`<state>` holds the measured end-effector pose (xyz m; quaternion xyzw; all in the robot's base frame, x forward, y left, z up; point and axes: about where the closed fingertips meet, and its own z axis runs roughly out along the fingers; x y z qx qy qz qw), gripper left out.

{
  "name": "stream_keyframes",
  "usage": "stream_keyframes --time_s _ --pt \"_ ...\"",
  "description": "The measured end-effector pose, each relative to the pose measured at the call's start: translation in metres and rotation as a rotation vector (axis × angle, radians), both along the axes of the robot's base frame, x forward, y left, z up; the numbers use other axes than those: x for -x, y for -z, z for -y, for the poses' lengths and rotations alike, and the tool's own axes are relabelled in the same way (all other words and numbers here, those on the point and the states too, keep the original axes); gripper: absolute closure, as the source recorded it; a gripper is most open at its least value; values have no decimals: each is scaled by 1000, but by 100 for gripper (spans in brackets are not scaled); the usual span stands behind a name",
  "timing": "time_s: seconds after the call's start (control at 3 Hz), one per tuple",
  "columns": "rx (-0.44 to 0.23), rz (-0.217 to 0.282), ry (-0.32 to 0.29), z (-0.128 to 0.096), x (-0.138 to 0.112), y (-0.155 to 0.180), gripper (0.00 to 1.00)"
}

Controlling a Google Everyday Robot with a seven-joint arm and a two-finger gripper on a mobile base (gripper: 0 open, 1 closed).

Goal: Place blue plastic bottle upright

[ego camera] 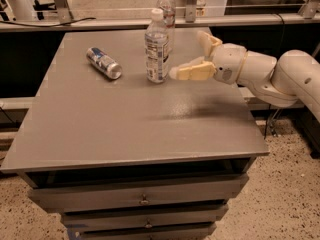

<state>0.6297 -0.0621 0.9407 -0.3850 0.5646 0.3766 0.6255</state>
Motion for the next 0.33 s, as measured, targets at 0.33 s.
stream_keyframes --time_s 0.33 --pt "68 -17 83 34 39 -14 0"
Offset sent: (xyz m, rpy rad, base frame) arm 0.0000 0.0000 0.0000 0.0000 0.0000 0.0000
